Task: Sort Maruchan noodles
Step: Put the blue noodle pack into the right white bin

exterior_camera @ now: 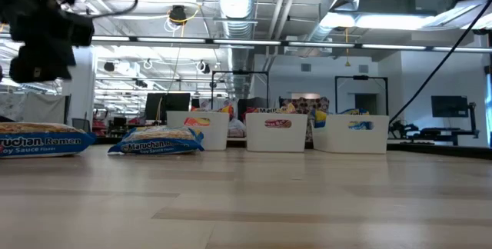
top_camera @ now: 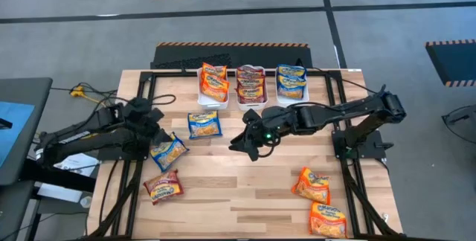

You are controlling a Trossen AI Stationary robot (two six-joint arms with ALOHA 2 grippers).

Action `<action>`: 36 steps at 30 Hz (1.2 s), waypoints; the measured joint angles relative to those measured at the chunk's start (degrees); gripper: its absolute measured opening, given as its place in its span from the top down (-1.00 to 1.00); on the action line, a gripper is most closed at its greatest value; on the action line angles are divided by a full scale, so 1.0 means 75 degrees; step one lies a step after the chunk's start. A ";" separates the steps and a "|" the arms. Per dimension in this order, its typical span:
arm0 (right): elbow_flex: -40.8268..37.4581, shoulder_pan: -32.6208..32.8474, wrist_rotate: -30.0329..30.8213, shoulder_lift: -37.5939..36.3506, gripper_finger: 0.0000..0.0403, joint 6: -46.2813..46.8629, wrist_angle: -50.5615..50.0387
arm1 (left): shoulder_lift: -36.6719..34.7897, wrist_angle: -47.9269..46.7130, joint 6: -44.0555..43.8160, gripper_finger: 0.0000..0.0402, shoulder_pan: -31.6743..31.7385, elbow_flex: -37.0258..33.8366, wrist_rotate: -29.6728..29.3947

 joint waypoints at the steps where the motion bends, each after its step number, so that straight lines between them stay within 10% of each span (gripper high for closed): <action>1: 0.0000 -0.0047 -0.0138 0.0001 0.11 -0.0092 -0.0105 | 0.0077 -0.0016 -0.0048 0.41 0.0002 -0.0093 -0.0226; 8: 0.0000 -0.0346 -0.0751 0.0003 0.11 -0.0660 -0.0366 | 0.0682 -0.0114 -0.0698 0.28 0.0002 -0.0226 -0.1486; 36: 0.0000 -0.0729 -0.1060 0.0006 0.11 -0.0960 -0.0641 | 0.3600 0.0443 -0.0766 0.27 -0.0584 -0.0221 -0.0710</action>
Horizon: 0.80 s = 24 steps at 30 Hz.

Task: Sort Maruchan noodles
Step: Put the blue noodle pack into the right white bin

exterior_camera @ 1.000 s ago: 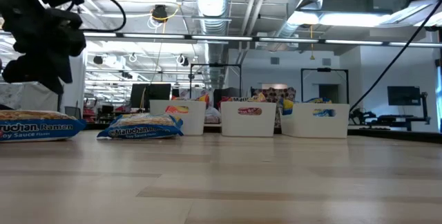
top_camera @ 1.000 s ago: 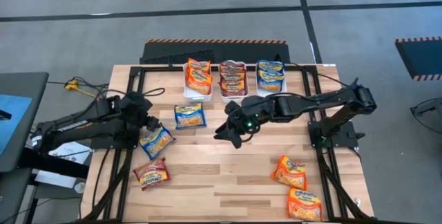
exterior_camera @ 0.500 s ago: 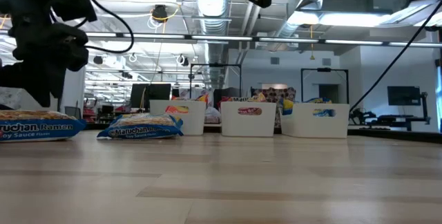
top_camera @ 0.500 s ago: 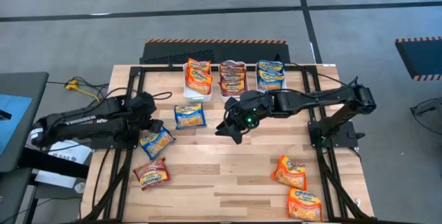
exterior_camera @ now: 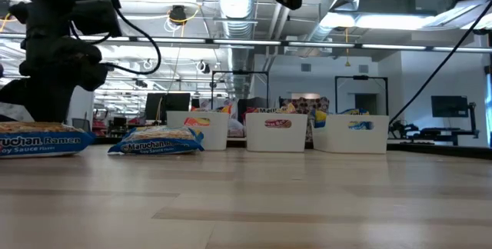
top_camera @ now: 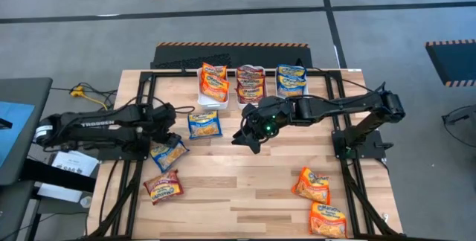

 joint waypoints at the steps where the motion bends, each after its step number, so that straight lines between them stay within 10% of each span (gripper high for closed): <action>1: 0.0000 0.0000 0.0002 0.0000 0.11 0.0001 0.0000 | 0.0128 0.0025 0.0003 0.27 -0.0059 0.0000 -0.0014; 13: 0.0000 0.0000 0.0012 0.0000 0.11 0.0009 0.0001 | 0.1428 0.0794 0.0146 0.35 -0.0256 0.0055 -0.0335; 24: 0.0000 0.0000 0.0035 0.0000 0.24 0.0015 0.0004 | 0.1789 0.1669 0.0632 0.96 -0.0250 0.0000 0.0073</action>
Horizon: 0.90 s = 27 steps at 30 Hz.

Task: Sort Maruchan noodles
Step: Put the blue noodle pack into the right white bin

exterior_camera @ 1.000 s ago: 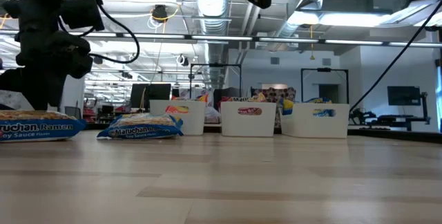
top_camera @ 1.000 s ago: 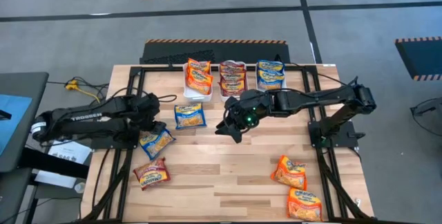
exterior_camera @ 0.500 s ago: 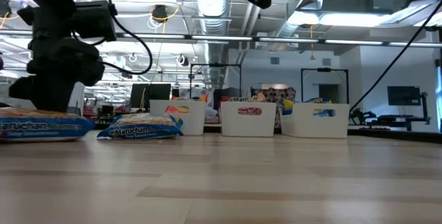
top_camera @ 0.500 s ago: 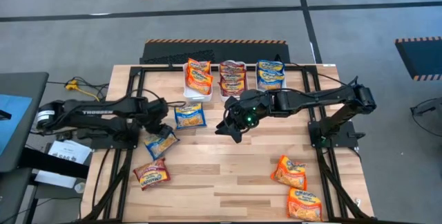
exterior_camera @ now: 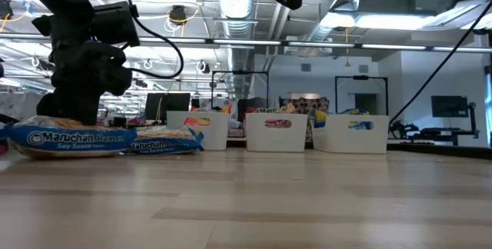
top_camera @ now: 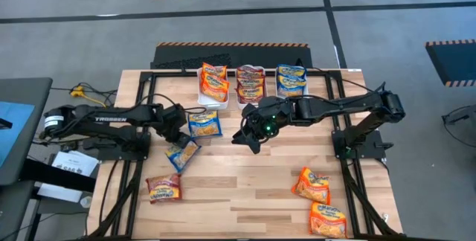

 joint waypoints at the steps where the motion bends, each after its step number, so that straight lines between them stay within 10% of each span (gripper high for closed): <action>1: 0.0000 0.0000 0.0003 0.0000 0.25 0.0001 -0.0001 | -0.0019 0.0118 0.0003 0.97 0.0000 -0.0005 0.0062; 27: 0.0001 0.0198 0.0015 0.0155 0.22 0.1134 -0.0265 | -0.1011 0.1667 -0.0119 1.00 -0.1477 0.0388 0.0585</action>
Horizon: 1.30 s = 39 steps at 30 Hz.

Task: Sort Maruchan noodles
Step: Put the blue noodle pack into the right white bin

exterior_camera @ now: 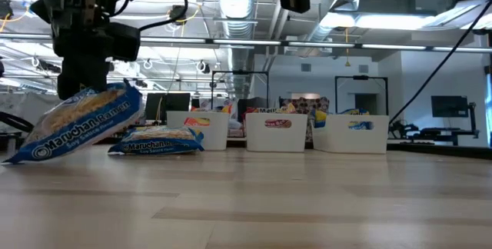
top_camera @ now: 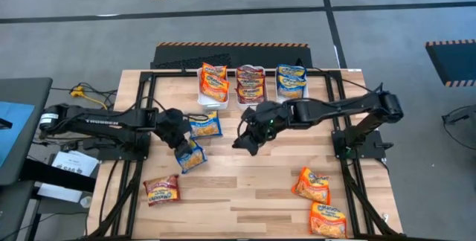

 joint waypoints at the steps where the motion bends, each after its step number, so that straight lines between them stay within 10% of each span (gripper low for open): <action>1: 0.0005 0.0056 0.0075 0.0037 0.18 0.0095 -0.0004 | 0.0000 0.0014 0.0000 1.00 -0.0038 0.0000 -0.0016; 10: 0.0031 0.0416 0.1029 0.0675 -0.14 0.0558 0.0352 | 0.0000 0.0286 0.0271 1.00 -0.0222 0.0009 -0.0009; 39: -0.0004 -0.0067 0.1659 0.3637 -0.11 0.1664 0.3569 | 0.0269 0.0727 0.0830 1.00 -0.0222 0.0020 0.0354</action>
